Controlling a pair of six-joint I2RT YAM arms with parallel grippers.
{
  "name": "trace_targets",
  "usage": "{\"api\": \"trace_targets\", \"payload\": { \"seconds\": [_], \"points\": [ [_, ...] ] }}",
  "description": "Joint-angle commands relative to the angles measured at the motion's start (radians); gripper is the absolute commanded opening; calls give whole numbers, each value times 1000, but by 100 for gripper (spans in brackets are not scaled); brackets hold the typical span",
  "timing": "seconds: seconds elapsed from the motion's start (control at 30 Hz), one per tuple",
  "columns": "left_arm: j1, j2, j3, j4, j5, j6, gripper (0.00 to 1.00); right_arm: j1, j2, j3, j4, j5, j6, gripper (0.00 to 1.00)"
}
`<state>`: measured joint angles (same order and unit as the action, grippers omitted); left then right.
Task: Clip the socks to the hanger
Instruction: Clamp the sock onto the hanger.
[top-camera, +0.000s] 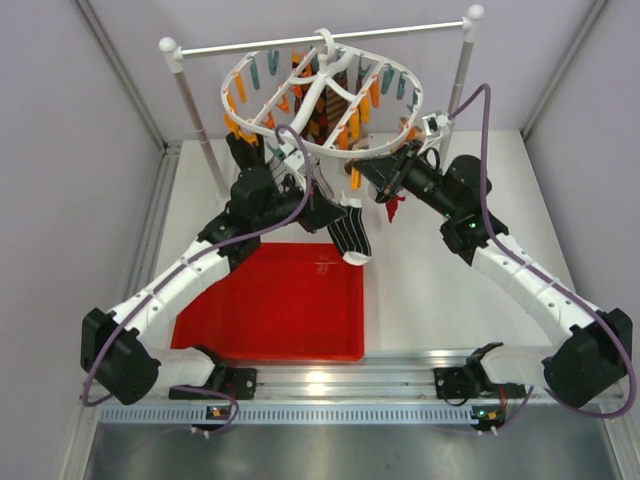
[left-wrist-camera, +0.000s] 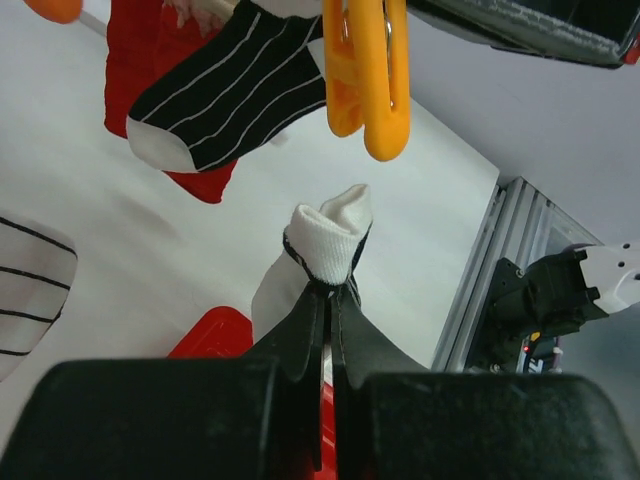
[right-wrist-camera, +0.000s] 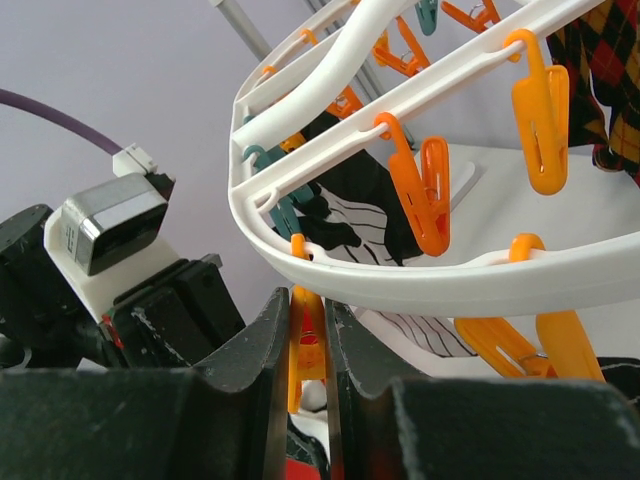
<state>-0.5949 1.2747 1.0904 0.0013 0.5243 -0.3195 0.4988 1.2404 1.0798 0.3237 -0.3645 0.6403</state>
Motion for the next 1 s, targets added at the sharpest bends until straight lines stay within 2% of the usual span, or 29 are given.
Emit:
{"api": "trace_targets", "payload": {
  "seconds": [0.0,0.67,0.97],
  "points": [
    [15,0,52,71,2,-69,0,-11,-13,-11,43,-30,12,0],
    [53,34,62,184,184,-161,0,-11,-1,-24,84,-74,7,0],
    [55,45,75,221,189,-204,0,-11,-5,-31,86,-93,7,0]
  ]
}}
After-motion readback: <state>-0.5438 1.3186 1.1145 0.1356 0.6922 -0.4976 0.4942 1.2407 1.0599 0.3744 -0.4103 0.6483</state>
